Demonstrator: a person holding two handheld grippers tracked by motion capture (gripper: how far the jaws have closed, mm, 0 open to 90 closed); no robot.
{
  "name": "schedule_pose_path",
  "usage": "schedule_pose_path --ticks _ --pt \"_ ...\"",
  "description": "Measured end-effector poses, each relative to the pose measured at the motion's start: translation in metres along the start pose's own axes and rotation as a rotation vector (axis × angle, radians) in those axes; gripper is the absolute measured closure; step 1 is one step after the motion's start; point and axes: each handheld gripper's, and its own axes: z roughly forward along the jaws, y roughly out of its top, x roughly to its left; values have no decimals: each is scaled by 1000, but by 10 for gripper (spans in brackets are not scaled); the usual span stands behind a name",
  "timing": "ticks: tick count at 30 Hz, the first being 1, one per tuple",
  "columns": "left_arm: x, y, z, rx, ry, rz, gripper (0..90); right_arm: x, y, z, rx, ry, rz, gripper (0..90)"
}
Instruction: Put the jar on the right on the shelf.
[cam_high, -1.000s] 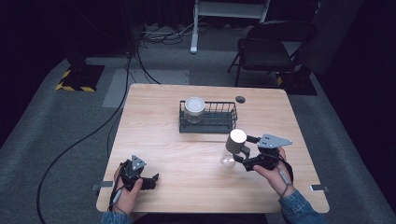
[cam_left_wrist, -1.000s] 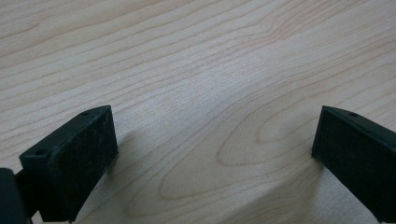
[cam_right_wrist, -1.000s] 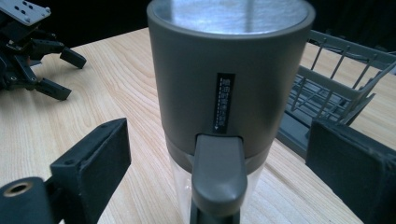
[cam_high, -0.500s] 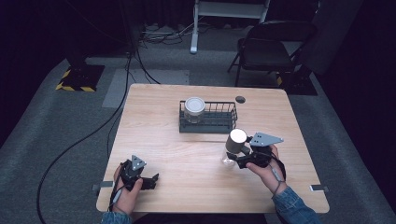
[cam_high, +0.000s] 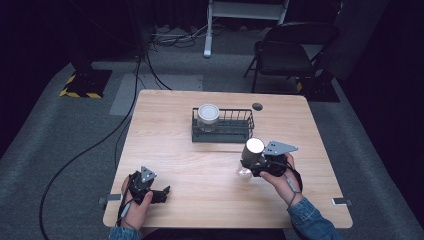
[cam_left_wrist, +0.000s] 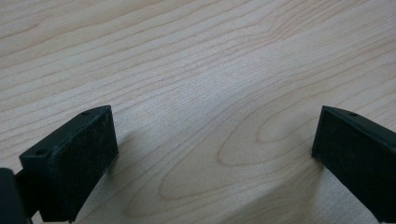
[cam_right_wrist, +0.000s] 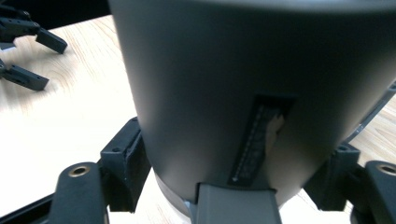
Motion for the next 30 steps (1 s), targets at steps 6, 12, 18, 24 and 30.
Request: schedule_pose_path --ticks 6,12,18,24,30 --pt "0 0 0 0 0 0 1 -1 0 -1 -1 -1 6 307" --pt "0 0 0 0 0 0 1 1 3 -1 9 -13 -2 308" --pt "0 0 0 0 0 0 1 -2 12 -6 2 -19 -12 308" --pt "0 0 0 1 0 0 1 -5 22 -11 8 -29 -25 308" --pt "0 0 0 0 0 0 1 -9 32 -15 7 -38 -27 309"
